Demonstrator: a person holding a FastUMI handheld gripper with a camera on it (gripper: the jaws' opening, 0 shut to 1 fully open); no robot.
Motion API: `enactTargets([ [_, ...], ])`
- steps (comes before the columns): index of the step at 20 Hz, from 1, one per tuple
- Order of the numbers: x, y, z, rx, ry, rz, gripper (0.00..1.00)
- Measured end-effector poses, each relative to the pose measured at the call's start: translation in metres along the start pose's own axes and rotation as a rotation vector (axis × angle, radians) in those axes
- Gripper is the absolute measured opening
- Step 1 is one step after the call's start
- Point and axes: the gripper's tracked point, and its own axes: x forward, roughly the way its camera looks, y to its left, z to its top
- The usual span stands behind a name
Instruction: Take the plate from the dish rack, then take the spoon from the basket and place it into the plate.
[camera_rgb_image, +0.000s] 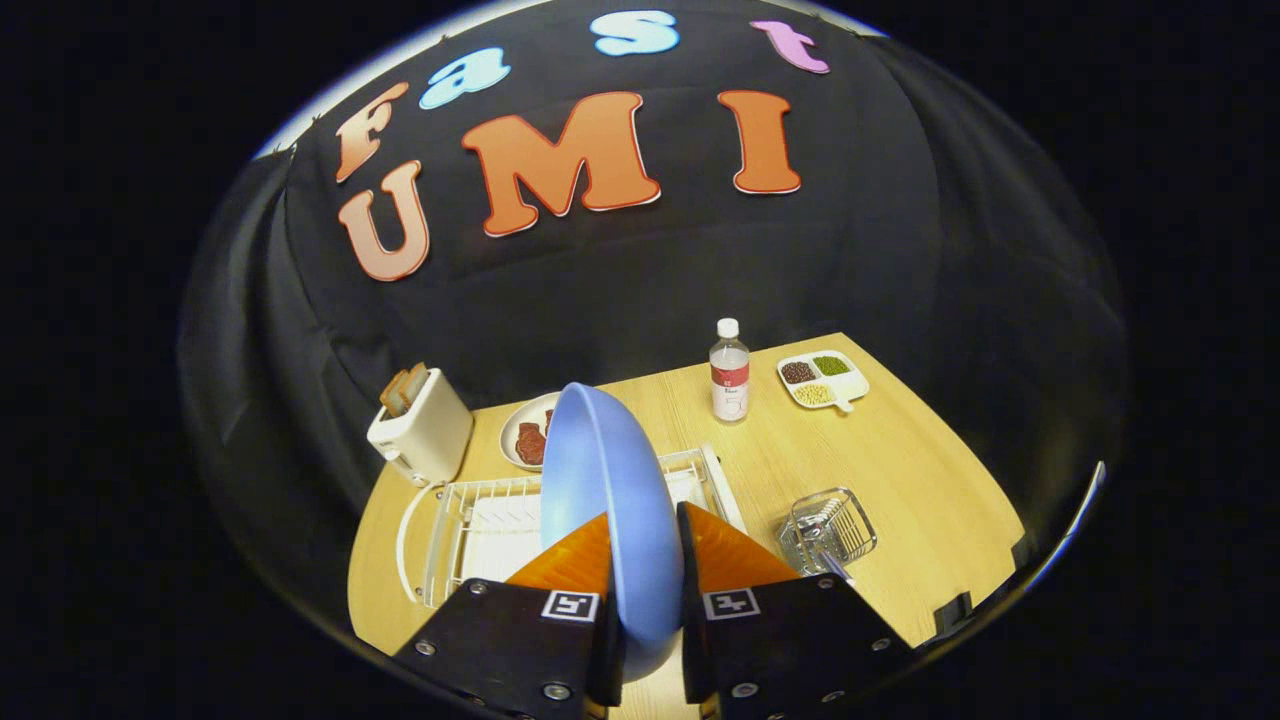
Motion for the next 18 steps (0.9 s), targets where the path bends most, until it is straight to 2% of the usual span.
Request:
enactTargets([
  [8,-0.054,-0.038,-0.071,0.249,0.066,0.129,0.24],
  [11,-0.059,-0.051,-0.109,0.315,0.106,0.155,0.24],
  [18,-0.054,-0.049,-0.186,0.487,0.192,0.274,0.23],
])
